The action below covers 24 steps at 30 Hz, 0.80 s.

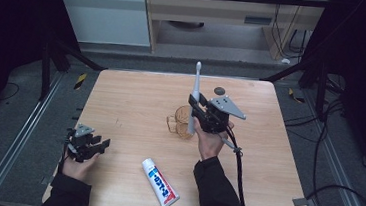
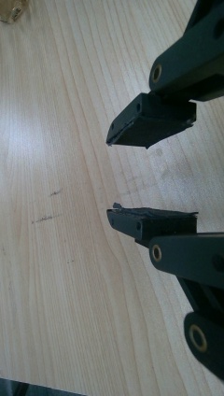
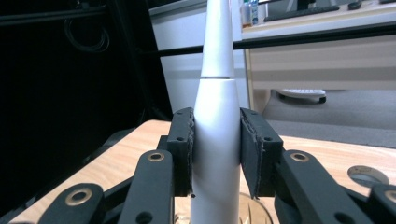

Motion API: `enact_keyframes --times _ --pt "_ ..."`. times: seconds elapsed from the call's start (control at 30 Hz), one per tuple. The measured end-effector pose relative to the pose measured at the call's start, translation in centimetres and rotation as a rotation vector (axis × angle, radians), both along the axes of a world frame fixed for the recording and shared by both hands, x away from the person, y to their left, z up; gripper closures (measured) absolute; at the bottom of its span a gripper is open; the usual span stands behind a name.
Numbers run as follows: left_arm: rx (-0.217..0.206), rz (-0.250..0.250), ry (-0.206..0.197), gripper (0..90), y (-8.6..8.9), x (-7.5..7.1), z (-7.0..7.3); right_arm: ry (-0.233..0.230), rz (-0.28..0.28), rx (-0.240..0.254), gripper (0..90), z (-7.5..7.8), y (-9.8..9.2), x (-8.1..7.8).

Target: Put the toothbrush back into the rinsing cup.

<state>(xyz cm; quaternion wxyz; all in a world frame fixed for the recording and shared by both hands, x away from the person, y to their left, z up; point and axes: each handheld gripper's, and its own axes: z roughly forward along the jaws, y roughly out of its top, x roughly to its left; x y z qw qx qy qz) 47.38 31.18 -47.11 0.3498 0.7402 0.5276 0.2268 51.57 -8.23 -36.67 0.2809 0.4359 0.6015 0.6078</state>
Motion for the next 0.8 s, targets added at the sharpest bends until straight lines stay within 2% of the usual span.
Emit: enact_keyframes --times 0.47,0.8 --pt "0.001 0.001 -0.001 56.5 0.1 0.0 0.0 -0.023 -0.048 0.014 67.2 0.3 1.0 1.8" --pt "0.004 -0.002 0.002 56.5 0.1 0.0 -0.1 -0.034 -0.079 -0.003 67.2 0.1 1.2 3.2"
